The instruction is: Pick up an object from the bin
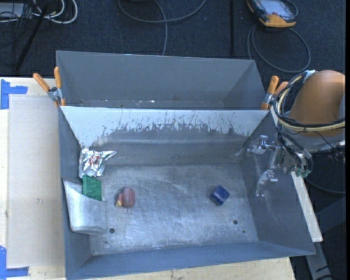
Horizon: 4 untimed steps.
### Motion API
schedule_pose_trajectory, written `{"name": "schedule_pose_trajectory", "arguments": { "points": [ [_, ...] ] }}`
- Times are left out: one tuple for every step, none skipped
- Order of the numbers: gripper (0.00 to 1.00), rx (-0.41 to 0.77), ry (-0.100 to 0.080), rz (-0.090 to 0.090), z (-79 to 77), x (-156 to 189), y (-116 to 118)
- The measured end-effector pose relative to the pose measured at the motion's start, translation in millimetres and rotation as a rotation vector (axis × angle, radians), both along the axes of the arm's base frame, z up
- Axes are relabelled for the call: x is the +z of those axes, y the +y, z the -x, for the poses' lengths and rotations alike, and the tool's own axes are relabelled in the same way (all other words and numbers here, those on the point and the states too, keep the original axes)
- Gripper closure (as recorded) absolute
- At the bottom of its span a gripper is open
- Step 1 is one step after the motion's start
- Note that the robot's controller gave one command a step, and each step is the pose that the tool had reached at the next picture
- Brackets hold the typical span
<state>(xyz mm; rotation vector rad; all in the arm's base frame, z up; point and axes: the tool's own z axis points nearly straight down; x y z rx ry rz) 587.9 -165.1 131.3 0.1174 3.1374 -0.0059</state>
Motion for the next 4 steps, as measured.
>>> {"name": "schedule_pose_trajectory", "arguments": {
  "points": [
    [0.00,0.260,0.000,-0.002,35.9,-59.5,45.9],
    [1.00,0.260,0.000,-0.002,35.3,-57.9,45.6],
    [1.00,0.447,-0.004,-0.001,41.1,66.2,42.4],
    [1.00,0.522,-0.007,0.000,34.5,216.5,69.3]
  ]
}}
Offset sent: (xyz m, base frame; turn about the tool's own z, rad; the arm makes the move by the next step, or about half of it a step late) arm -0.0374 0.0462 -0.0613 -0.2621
